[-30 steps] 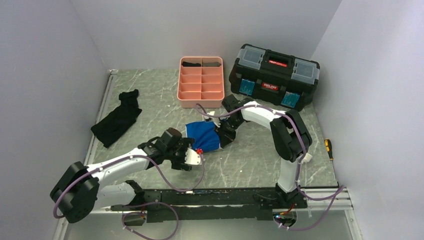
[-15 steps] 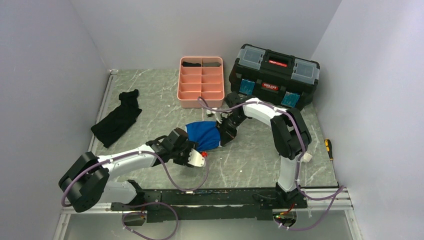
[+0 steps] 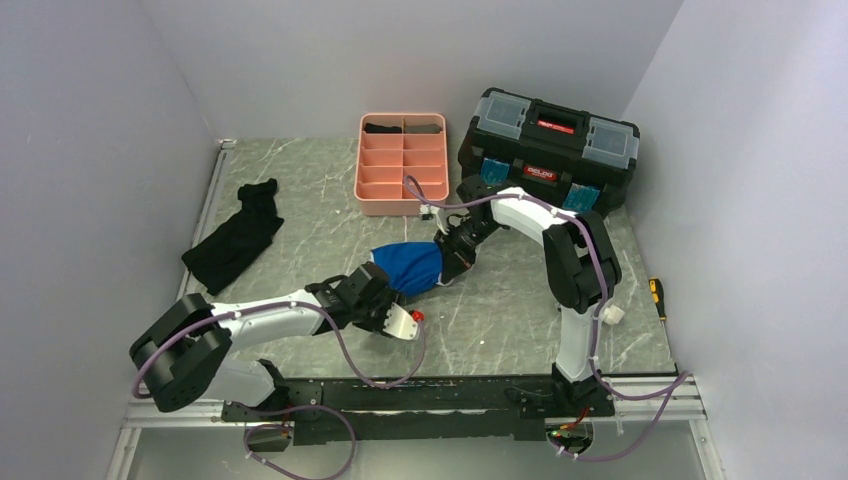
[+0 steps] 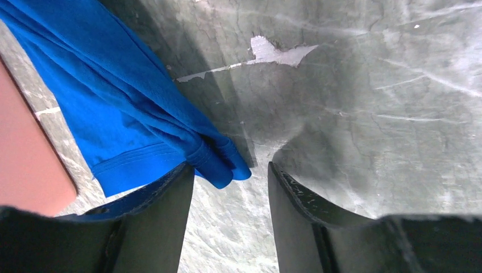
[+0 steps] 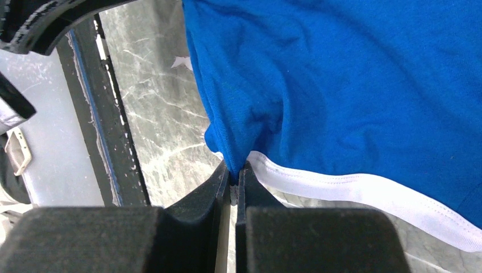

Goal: Roll the underwear
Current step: Fold the underwear at the center of the board.

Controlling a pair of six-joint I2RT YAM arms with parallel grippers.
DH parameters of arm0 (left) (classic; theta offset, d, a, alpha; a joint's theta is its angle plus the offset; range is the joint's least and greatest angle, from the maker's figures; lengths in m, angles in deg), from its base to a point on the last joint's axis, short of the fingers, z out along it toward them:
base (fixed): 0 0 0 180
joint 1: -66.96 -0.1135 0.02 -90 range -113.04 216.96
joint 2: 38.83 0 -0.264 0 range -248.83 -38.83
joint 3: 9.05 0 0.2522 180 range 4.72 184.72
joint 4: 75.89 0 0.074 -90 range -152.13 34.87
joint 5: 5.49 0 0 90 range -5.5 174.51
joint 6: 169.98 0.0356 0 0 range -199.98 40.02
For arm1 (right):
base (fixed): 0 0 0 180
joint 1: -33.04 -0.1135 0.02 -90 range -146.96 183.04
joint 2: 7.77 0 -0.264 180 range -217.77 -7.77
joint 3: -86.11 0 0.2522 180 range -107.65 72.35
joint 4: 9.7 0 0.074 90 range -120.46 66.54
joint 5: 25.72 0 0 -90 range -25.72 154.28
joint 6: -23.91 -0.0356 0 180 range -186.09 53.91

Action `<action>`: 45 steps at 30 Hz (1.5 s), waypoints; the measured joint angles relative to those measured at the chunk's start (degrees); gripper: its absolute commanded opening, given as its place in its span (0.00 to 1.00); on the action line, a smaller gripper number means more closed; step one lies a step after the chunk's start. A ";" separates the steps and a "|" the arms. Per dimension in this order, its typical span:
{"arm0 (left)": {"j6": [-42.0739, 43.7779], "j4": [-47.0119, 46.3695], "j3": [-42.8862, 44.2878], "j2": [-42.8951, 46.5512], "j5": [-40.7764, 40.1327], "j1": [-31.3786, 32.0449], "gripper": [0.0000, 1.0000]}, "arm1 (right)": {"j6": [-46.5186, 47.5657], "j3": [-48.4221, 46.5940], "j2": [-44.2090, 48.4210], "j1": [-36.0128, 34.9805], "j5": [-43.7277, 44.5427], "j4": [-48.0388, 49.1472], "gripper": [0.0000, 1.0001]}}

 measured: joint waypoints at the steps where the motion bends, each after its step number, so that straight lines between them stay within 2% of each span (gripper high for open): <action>1: 0.04 -0.17 0.02 -0.52 -0.42 0.04 0.53 | -0.02 0.00 -0.02 0.04 -0.17 -0.13 0.00; 4: 0.15 -1.01 0.02 -1.53 -1.73 0.07 0.53 | 0.00 -0.02 -0.13 0.13 -0.35 -0.48 0.00; 8: 0.04 -2.05 0.00 -1.95 -3.13 0.17 0.59 | 0.00 -0.04 -0.39 0.33 -0.83 -0.85 0.00; 12: -1.16 -3.37 -0.07 -1.97 -4.15 0.63 0.57 | -0.02 -0.22 -0.52 0.90 -1.73 -1.27 0.00; 23: -4.02 -5.33 -0.55 -2.67 -7.67 1.84 0.37 | -0.02 -0.55 -1.18 1.14 -2.16 -1.70 0.00; 29: -5.75 -6.29 -1.05 -2.75 -8.70 1.99 0.14 | 0.02 -0.55 -1.18 1.31 -2.32 -1.73 0.00; 34: -7.15 -5.84 -1.05 -2.75 -8.94 1.99 0.01 | 0.22 -0.52 -1.18 1.31 -2.34 -2.14 0.00; 45: -10.47 0.76 1.77 -2.75 -7.04 2.01 0.00 | 3.82 6.99 -0.61 0.70 -2.14 -2.64 0.00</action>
